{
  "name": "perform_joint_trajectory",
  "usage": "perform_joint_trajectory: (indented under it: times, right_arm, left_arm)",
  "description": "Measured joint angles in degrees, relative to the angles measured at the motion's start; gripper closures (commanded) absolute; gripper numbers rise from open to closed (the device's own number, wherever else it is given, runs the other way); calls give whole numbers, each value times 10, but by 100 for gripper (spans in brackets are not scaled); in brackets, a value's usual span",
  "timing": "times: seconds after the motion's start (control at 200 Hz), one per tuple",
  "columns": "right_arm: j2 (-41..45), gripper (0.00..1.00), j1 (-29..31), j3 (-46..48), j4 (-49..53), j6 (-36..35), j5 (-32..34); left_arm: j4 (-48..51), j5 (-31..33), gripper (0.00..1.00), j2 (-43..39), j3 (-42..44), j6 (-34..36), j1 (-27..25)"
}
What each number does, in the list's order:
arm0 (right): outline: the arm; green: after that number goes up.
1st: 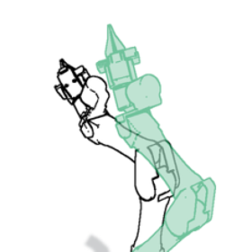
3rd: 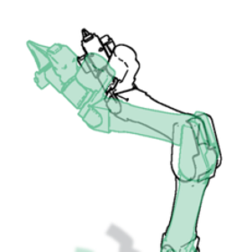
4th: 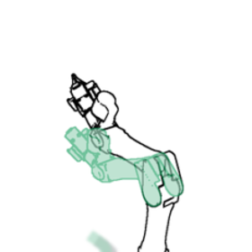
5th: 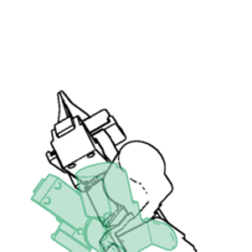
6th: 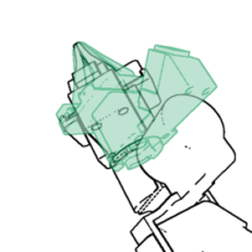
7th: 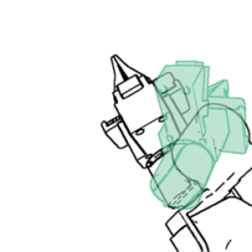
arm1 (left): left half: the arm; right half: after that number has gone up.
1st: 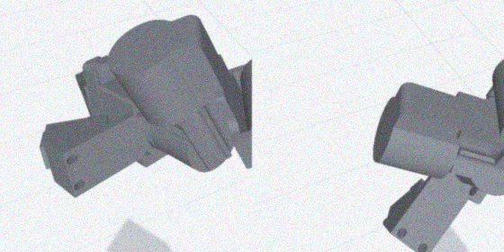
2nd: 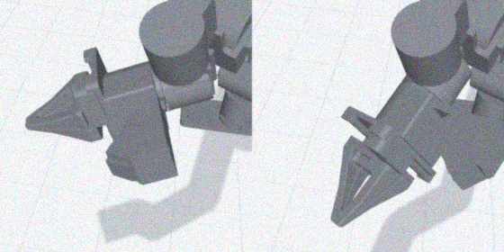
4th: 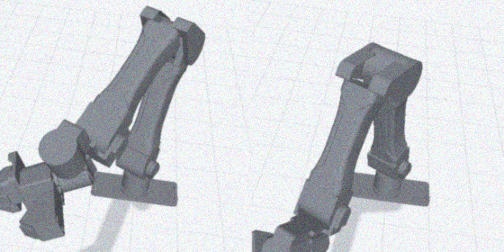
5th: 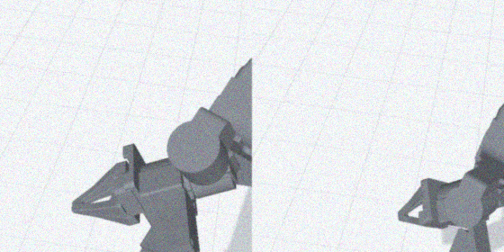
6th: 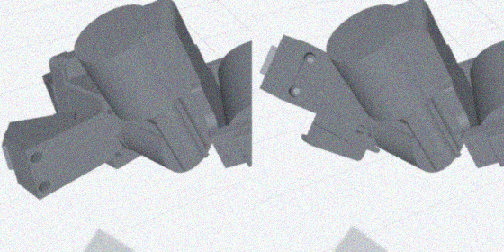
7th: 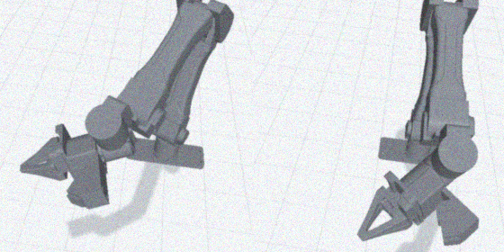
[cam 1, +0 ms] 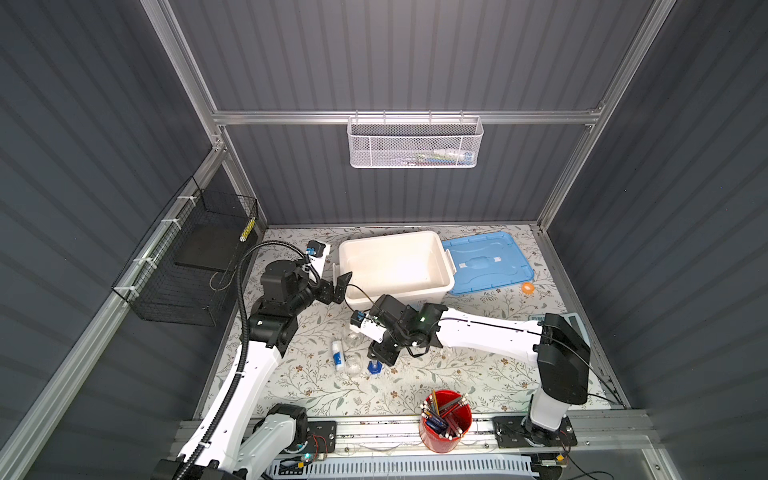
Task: Organize the chemistry lab equipment
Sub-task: 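Lower the right gripper and close it on the clear cylinder's narrow end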
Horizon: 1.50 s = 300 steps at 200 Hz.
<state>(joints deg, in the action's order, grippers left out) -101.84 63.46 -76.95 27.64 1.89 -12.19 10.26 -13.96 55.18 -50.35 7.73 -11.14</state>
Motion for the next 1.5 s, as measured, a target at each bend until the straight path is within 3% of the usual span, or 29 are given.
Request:
perform_joint_trajectory:
  times: [0.645,1.016,1.501]
  right_arm:
    - [0,72,0,0,-1,4,7]
    - [0,65,1,0,2,7,16]
    - [0,72,2,0,3,7,17]
  left_arm:
    - [0,0,0,0,0,0,0]
    - [0,0,0,1,0,0,0]
    - [0,0,0,1,0,0,0]
